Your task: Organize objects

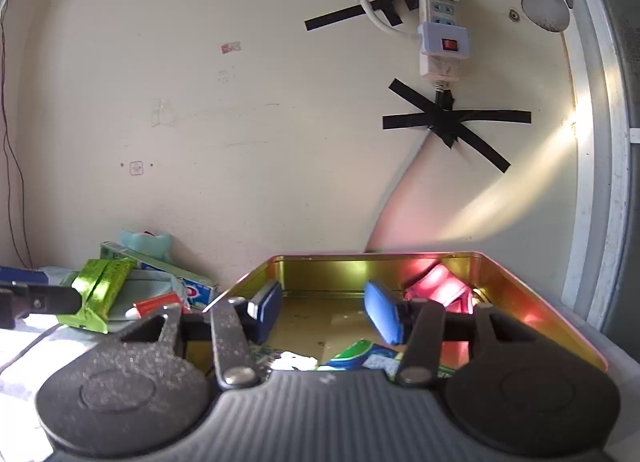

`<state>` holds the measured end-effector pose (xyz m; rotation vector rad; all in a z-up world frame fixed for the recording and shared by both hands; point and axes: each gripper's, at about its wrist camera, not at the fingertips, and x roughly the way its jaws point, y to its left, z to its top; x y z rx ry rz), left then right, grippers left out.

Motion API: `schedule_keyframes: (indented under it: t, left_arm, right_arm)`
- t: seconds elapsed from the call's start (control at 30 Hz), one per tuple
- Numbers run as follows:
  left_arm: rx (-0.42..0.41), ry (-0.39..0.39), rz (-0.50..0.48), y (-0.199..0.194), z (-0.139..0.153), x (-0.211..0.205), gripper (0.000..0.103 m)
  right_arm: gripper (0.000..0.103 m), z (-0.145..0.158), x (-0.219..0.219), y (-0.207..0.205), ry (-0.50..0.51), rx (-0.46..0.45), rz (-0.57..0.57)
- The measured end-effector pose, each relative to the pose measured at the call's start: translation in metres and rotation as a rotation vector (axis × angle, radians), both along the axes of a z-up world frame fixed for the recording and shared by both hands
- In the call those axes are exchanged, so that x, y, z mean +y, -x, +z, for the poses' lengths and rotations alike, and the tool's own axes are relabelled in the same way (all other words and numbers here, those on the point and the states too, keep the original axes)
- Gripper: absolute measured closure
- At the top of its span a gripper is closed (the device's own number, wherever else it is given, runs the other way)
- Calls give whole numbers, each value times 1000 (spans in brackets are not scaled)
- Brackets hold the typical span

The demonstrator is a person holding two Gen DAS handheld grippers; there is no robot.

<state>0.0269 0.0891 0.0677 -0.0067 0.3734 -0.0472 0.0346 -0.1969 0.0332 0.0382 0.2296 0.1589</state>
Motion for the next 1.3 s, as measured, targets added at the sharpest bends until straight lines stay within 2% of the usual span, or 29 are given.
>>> schedule_keyframes:
  t: [0.23, 0.37, 0.5, 0.57, 0.73, 0.87, 1.3]
  left_arm:
    - [52, -7, 200, 8, -24, 75, 21]
    - [48, -9, 284, 9, -35, 106, 21]
    - [69, 27, 318, 11, -52, 125, 21]
    - [54, 65, 311, 12, -51, 131, 21]
    - [50, 83, 294, 13, -52, 133, 21]
    - [47, 80, 289, 12, -52, 132, 20]
    - [64, 122, 302, 10, -53, 140, 19]
  right_arm:
    - [53, 6, 59, 20, -5, 38, 227]
    - [52, -5, 104, 21, -9, 128, 365]
    - [52, -22, 141, 16, 11, 214, 422]
    - [52, -30, 151, 14, 14, 249, 439]
    - [52, -53, 162, 5, 21, 364, 442]
    - [52, -56, 153, 2, -40, 378, 447]
    - [47, -57, 149, -1, -84, 395, 469]
